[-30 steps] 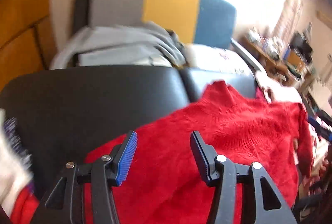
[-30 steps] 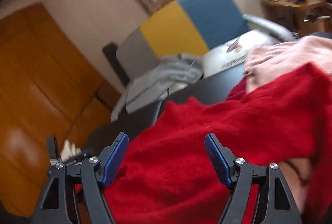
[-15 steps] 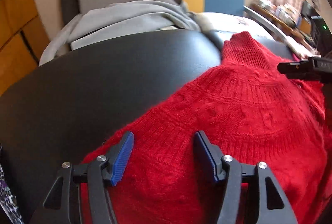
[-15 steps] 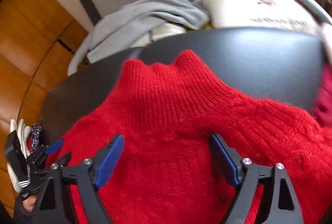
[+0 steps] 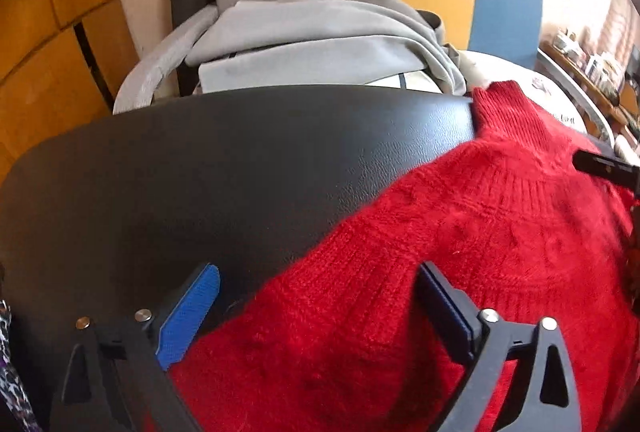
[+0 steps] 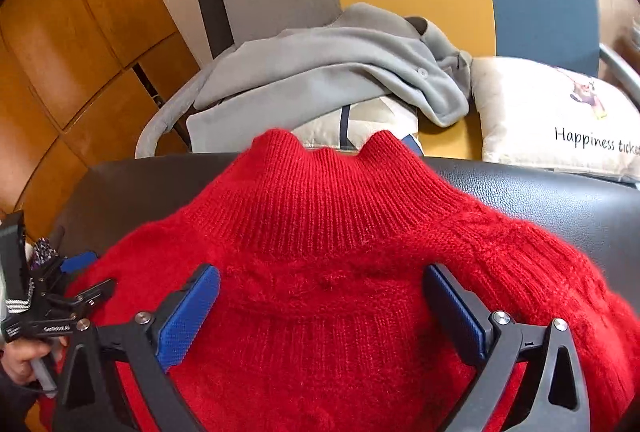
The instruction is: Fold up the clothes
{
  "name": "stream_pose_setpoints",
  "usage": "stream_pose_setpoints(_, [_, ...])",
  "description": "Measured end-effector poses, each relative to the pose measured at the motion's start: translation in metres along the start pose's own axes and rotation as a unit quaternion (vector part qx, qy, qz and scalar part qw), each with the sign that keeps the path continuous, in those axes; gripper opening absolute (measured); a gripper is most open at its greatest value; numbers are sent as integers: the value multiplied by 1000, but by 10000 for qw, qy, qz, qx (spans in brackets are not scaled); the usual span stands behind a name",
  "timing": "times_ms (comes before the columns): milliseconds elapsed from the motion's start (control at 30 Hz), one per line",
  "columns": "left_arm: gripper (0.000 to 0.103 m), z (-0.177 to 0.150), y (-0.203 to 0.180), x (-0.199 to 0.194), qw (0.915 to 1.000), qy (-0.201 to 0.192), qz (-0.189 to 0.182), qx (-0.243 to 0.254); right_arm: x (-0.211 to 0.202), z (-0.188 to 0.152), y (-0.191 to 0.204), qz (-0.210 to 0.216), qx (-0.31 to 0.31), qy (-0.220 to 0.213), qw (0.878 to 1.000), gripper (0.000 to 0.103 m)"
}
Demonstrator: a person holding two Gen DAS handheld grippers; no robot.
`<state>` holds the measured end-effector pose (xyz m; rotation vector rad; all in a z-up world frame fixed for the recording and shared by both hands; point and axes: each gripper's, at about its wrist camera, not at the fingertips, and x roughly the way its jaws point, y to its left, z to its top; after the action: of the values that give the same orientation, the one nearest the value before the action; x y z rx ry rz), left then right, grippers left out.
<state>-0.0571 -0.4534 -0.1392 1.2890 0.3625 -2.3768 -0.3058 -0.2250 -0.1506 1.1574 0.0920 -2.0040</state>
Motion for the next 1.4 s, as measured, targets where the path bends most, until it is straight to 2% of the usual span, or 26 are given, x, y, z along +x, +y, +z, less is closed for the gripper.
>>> stream_pose_setpoints(33, [71,0,0,-6,10000,2,8,-51,-7,-1,1,130,125,32,9998,100])
stream_pose_setpoints(67, [65,-2,-1,-15,9999,-30,45,-85,-19,-5,3,295,224,-16,9993,100])
stream_pose_setpoints(133, [64,-12,-1,-40,9996,-152,-8,-238,-48,-24,6,597,354,-151,9975,100])
stream_pose_setpoints(233, [64,-38,-6,-78,9969,-210,-572,-495,-87,-68,8,813,441,-162,9956,100])
stream_pose_setpoints(300, [64,-60,-15,-101,9963,-277,-714,-378,-114,-97,9,956,498,-169,9940,100])
stream_pose_setpoints(400, [64,-109,-39,-134,9941,-299,-1042,-19,-157,-151,4,689,483,-199,9963,100])
stream_pose_setpoints(500, [64,-153,-66,-147,9942,-190,-945,473,-196,-205,-14,511,858,-264,9947,100])
stream_pose_setpoints(567, [64,-178,-74,-147,9946,-59,-867,566,-213,-237,-28,534,1192,-244,9911,100])
stream_pose_setpoints(633, [65,-200,-76,-144,9963,12,-603,611,-226,-268,-40,570,1493,-203,9869,101])
stream_pose_setpoints(700, [67,-216,-74,-149,9966,-163,-374,709,-231,-292,-45,641,1611,-188,9847,100])
stream_pose_setpoints(800, [67,-221,-59,-153,9982,-89,-257,543,-242,-312,-38,716,1408,-410,9866,100])
stream_pose_setpoints(867, [68,-222,-54,-154,9979,-71,-159,632,-242,-318,-35,651,1214,-585,9887,101])
stream_pose_setpoints(933, [68,-222,-52,-156,9977,-63,-81,673,-243,-323,-30,711,1154,-595,9890,101])
stream_pose_setpoints(1100, [69,-216,-51,-164,9996,-25,-44,277,-245,-333,-18,931,1083,-525,9883,103])
stream_pose_setpoints(1200, [64,-212,-50,-170,10000,-2,-22,39,-247,-340,-14,1053,1066,-583,9870,103])
stream_pose_setpoints(1233, [64,-209,-57,-172,9999,-47,-132,16,-252,-340,-16,883,1019,-685,9885,103])
stream_pose_setpoints(1333, [66,-199,-89,-182,9972,-282,-689,54,-269,-333,-26,11,741,-907,9931,103])
stream_pose_setpoints(1367, [66,-196,-105,-182,9959,-334,-816,219,-275,-331,-29,-280,646,-980,9927,103])
stream_pose_setpoints(1400, [66,-194,-123,-181,9940,-368,-906,482,-281,-329,-32,-570,551,-1051,9913,97])
